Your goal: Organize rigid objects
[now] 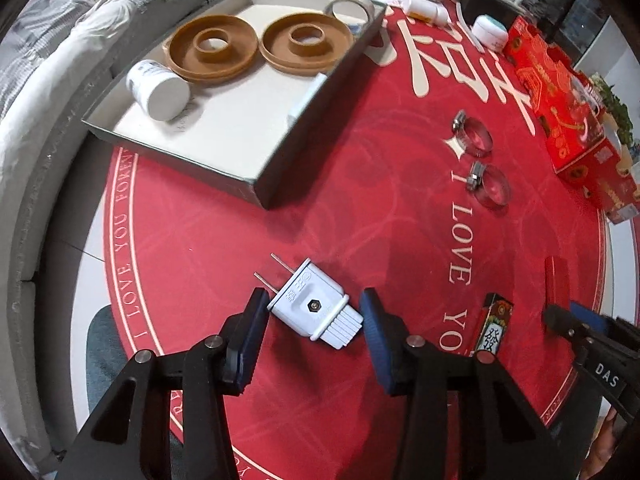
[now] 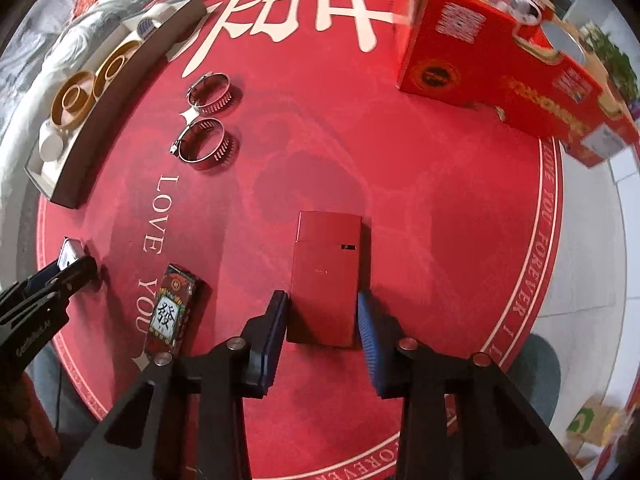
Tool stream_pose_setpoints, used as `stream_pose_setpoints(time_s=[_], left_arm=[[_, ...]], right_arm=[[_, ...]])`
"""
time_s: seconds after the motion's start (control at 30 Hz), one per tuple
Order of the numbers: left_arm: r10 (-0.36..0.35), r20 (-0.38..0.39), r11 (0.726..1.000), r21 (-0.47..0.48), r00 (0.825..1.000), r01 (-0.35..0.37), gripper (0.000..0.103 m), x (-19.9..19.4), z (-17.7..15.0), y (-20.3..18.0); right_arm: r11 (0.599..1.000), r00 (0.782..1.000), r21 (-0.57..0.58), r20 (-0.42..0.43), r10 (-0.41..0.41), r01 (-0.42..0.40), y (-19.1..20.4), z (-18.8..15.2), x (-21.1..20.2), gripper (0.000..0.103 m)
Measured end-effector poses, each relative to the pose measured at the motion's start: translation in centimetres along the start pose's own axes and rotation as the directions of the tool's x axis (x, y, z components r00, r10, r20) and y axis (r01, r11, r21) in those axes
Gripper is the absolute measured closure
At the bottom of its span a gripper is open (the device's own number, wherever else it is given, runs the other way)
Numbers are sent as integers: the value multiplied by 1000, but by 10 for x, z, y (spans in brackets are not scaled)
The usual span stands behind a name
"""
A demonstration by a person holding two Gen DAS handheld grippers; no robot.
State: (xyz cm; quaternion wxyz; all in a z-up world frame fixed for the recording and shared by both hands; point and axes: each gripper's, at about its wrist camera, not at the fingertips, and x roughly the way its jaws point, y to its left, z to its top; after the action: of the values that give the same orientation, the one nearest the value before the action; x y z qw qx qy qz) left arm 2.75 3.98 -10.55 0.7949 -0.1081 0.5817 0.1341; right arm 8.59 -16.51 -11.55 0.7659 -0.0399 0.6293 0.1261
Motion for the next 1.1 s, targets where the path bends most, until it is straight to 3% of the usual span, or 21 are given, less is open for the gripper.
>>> stream_pose_setpoints(time_s=[0.27, 0.33, 0.47, 0.6, 0.63, 0.67, 0.73, 0.9, 1.03, 1.1], left_arm=[[-25, 108, 999, 36, 994, 22, 53, -51, 11, 2], [-56, 136, 998, 29, 989, 53, 53, -65, 21, 3], [-71, 216, 997, 48, 974, 62, 53, -93, 47, -6], [-71, 258, 997, 29, 964, 65, 53, -112, 61, 6], [-66, 261, 998, 20, 963, 63, 53, -115, 61, 11], [-61, 262, 998, 14, 963, 60, 53, -116, 61, 15], [-59, 262, 998, -2, 963, 61, 53, -118, 60, 24], [-56, 262, 998, -15, 963, 63, 53, -118, 61, 30], [-56, 256, 998, 0, 965, 58, 53, -117, 58, 27], [-62, 247, 998, 2, 967, 64, 53, -113, 57, 25]], right_arm=[[996, 995, 52, 67, 70, -74, -19, 1, -44, 68], [995, 991, 44, 98, 89, -94, -17, 3, -59, 87], [991, 979, 17, 154, 130, -134, -1, 15, -91, 87], [991, 977, 16, 169, 131, -135, 7, 27, -91, 86], [990, 978, 35, 165, 131, -138, 3, 31, -86, 78], [990, 981, 58, 148, 122, -132, -4, 33, -79, 47], [990, 987, 71, 116, 113, -122, -14, 34, -62, 10], [999, 999, 51, 35, -3, 1, -26, 21, -26, 10], [1000, 997, 24, -70, 22, -20, -21, 1, -11, 12], [984, 987, 163, -131, 90, -68, -28, -11, -3, 12]])
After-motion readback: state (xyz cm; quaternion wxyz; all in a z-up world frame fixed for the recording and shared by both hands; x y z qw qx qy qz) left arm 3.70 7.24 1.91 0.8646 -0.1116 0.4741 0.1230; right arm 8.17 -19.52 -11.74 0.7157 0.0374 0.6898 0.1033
